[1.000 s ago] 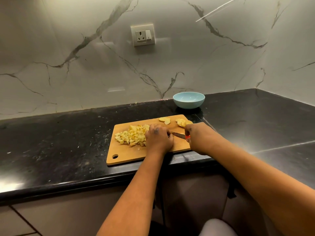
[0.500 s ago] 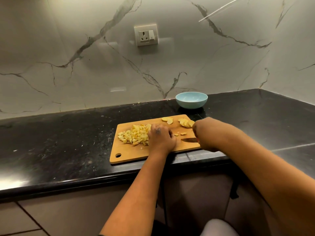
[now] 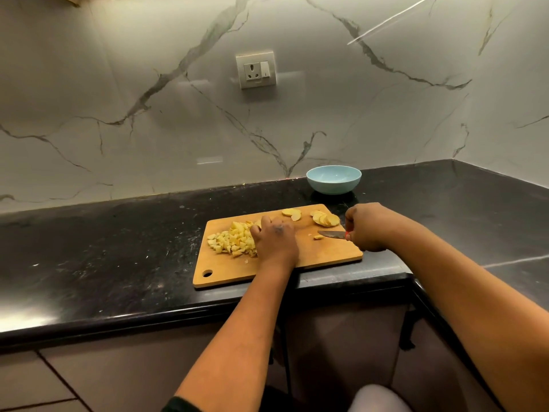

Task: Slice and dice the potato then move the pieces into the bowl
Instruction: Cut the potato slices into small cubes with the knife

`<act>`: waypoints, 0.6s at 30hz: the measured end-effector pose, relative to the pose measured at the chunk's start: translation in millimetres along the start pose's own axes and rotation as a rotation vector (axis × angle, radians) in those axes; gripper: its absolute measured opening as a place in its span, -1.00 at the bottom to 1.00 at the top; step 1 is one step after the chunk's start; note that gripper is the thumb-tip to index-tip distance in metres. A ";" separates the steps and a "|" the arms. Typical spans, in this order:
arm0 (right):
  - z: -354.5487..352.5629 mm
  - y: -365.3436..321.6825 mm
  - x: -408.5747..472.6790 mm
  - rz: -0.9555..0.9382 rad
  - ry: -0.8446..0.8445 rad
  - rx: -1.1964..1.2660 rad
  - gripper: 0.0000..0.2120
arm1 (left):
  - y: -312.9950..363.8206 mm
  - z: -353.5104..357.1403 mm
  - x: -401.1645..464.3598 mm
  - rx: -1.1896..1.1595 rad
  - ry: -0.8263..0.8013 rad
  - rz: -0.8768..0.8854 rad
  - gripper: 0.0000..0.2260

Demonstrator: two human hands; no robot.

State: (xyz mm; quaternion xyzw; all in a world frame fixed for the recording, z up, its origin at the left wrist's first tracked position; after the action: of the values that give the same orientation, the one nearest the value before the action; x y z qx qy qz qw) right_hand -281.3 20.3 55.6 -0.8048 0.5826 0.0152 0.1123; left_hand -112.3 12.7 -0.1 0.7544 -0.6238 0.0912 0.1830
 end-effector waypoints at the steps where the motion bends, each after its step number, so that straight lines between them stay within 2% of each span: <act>1: -0.3 0.9 0.0 0.004 0.003 0.003 -0.73 | -2.3 -2.3 0.1 -0.006 0.023 -0.013 -0.80; 3: -1.6 2.5 0.2 0.012 0.014 0.013 -0.71 | -0.9 -5.0 0.6 -0.046 0.040 0.004 -0.74; 6: -3.7 3.9 -0.9 0.015 0.023 0.019 -0.70 | 13.6 1.2 4.2 -0.073 -0.062 0.061 -0.68; 10: -3.8 2.2 -1.7 0.012 0.017 0.006 -0.71 | 36.4 11.5 4.0 -0.051 -0.180 0.128 -0.78; 13: -4.6 1.6 -1.6 0.010 0.019 0.005 -0.72 | 40.9 11.9 5.7 -0.070 -0.175 0.108 -0.81; 18: -1.8 -5.7 -1.0 -0.013 0.025 -0.023 -0.70 | 28.6 12.8 4.6 -0.054 -0.139 0.038 -0.76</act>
State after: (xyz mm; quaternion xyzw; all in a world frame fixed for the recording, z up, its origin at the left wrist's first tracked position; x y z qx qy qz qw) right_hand -276.4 22.6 58.4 -0.8098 0.5787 0.0114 0.0958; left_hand -140.4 -0.9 -5.5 0.7417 -0.6513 0.0251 0.1580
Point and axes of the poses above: each hand's wrist, its own x-axis towards the middle knuckle, its own z-axis out of the palm, y = z × x, the point moved 7 cm from there along x, towards the middle knuckle, and after that the axes turned 7 degrees about -y, right-handed, at the moved point
